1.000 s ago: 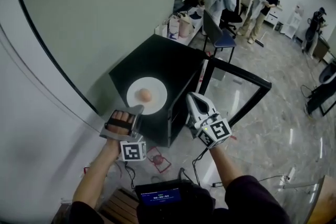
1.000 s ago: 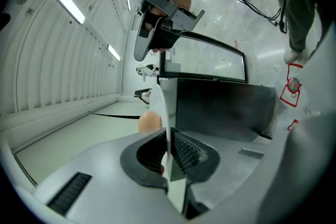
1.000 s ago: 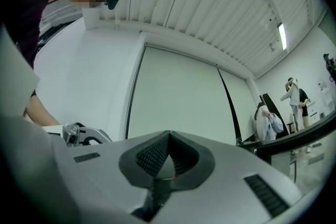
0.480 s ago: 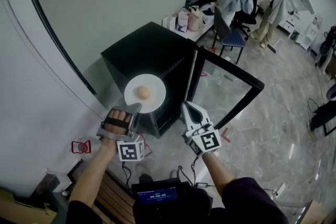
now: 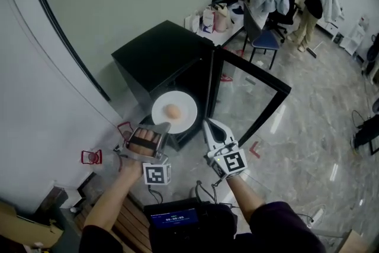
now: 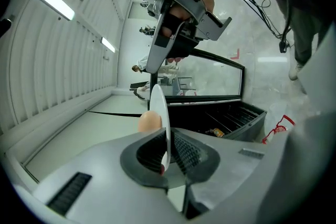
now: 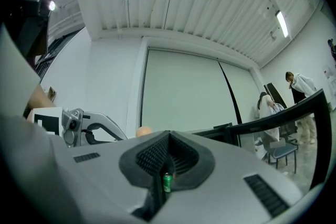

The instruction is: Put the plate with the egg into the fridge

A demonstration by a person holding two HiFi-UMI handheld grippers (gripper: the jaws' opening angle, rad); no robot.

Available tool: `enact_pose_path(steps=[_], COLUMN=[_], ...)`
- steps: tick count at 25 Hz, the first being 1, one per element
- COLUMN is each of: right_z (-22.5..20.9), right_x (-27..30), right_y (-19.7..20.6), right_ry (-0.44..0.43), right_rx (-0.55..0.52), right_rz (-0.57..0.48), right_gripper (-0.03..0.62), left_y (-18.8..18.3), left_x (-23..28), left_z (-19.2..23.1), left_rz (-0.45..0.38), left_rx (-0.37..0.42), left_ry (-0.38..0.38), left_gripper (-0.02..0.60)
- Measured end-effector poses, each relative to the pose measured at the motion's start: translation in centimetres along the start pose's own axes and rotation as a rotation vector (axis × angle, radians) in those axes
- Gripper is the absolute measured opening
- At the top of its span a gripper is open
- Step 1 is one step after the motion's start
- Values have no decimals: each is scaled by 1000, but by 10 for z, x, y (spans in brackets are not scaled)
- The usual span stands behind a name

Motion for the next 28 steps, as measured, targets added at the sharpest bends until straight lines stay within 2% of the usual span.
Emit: enact_pose_path(steps=[4, 7, 13, 16, 22, 28], right_z=[2, 6, -6, -23, -77, -127], right_x=[-5, -9, -13, -10, 15, 44], right_y=[4, 9, 23, 41, 83, 137], right_ry=[7, 24, 66, 65, -31, -165], right_rx=[6, 5, -6, -6, -68, -42], right_rz=[-14, 34, 38, 85, 155, 219], right_gripper=[6, 6, 6, 6, 6, 6], left_y=[-7, -10, -17, -27, -49, -51], left_x=[-2, 1, 35, 67, 161, 265], left_z=[-5, -8, -28, -50, -93, -129], left_rz=[-22, -29, 27, 66, 170, 270], left_rx=[8, 10, -32, -47, -77, -134], left_ry=[3, 0, 5, 37, 102, 120], left_gripper=[26, 26, 26, 26, 26, 26])
Point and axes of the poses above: the fingertips, and each gripper's own axes: x forward along the fingers, z to its left, y out of its underside, the point moved 1 cm from there along -x, backward along the fingers, and after that the axes turned 7 degrees about y, right-handed, at the moved point
